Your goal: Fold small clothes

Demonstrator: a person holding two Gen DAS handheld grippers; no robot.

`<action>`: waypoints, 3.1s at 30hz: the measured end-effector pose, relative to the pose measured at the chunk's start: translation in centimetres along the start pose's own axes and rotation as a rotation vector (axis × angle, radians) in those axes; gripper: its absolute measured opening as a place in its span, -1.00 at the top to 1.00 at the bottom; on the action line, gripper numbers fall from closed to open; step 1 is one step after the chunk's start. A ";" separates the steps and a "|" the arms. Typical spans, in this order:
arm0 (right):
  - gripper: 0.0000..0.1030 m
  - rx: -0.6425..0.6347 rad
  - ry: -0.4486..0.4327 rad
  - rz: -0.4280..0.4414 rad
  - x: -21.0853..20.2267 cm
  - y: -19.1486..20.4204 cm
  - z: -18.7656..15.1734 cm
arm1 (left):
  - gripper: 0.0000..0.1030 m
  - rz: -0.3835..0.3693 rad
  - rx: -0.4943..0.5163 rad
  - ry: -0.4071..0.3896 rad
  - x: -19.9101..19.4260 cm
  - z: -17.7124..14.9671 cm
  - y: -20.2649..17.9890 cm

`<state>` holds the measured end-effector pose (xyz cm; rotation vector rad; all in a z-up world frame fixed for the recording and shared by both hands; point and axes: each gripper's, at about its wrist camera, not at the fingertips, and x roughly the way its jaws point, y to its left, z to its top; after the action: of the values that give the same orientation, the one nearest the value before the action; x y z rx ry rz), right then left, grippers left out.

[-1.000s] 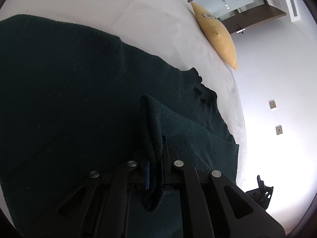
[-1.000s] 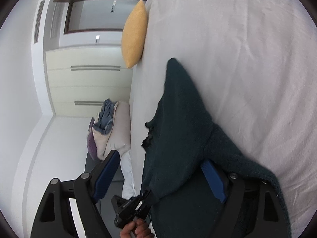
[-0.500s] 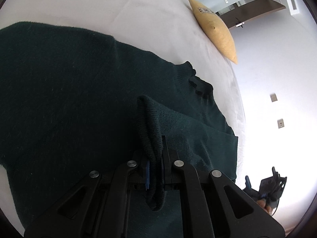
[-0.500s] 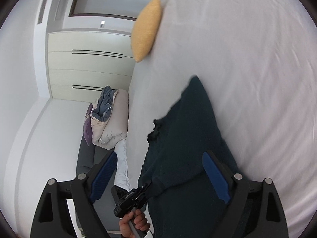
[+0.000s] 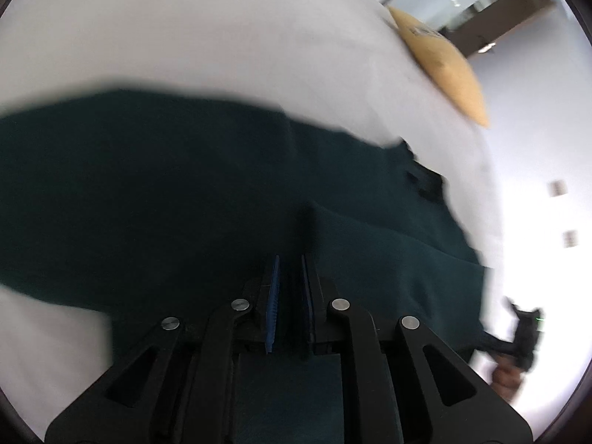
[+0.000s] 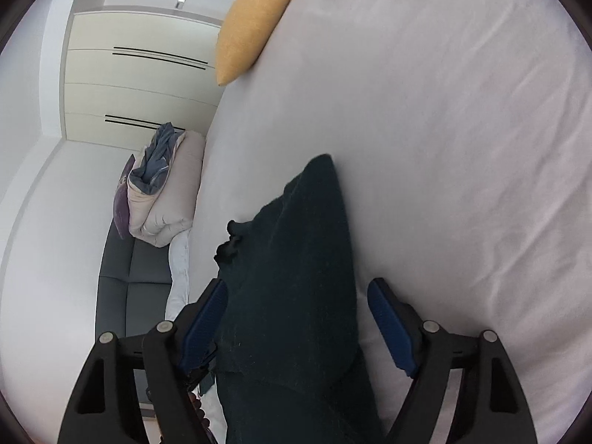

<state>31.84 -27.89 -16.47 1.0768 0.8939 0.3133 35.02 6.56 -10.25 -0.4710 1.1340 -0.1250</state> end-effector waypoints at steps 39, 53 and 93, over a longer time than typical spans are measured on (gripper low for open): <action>-0.51 -0.142 0.263 0.107 -0.1 1.9 -5.3 | 0.79 -0.039 0.355 -0.049 2.6 -5.3 -5.0; -0.64 -0.132 0.136 0.123 -2.1 3.6 -7.1 | -0.27 -0.171 -0.182 -0.371 -14.5 -5.9 15.2; -0.62 -0.159 0.114 0.203 -1.9 8.5 -12.0 | 0.87 -0.287 -0.989 -0.532 -15.5 -4.8 43.7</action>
<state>23.19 -17.53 -10.35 1.0107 0.8466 0.6106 17.96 49.38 -17.26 -1.4516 0.5276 0.3209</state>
